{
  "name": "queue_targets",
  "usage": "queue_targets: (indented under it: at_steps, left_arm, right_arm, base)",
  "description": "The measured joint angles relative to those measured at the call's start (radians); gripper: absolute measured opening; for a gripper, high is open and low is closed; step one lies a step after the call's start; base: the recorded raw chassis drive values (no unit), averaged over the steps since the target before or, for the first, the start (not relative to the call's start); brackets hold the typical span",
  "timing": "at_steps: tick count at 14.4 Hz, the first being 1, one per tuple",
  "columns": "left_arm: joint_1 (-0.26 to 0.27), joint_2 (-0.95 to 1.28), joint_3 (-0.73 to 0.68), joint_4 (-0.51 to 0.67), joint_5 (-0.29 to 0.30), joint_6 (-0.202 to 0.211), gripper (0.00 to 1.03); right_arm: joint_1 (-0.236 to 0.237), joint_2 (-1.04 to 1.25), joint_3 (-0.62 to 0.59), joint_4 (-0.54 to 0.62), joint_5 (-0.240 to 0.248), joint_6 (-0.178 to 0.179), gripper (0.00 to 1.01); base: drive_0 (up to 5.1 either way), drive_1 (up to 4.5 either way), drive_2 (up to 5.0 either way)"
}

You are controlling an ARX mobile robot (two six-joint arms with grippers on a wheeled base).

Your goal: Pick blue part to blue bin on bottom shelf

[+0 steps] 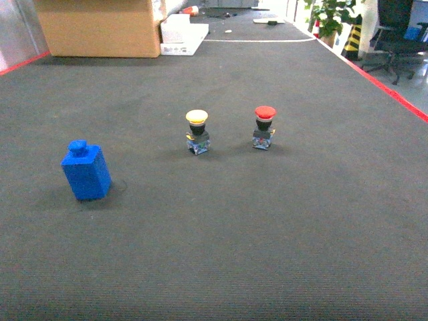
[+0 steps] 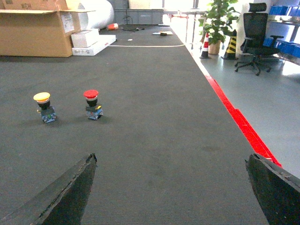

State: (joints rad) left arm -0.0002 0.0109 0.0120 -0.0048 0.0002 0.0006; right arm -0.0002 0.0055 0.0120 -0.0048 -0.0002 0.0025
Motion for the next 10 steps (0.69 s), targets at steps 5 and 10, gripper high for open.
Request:
queue_targets:
  at_steps: [5,10]
  left_arm:
    - [0.000,0.000,0.000,0.000,0.000,0.000,0.98]
    - [0.000,0.000,0.000,0.000,0.000,0.000,0.98]
  right_arm:
    - [0.000,0.000,0.000,0.000,0.000,0.000,0.98]
    - [0.000,0.000,0.000,0.000,0.000,0.000,0.98]
  base:
    - [0.0,0.00,0.0]
    - [0.0,0.00,0.0]
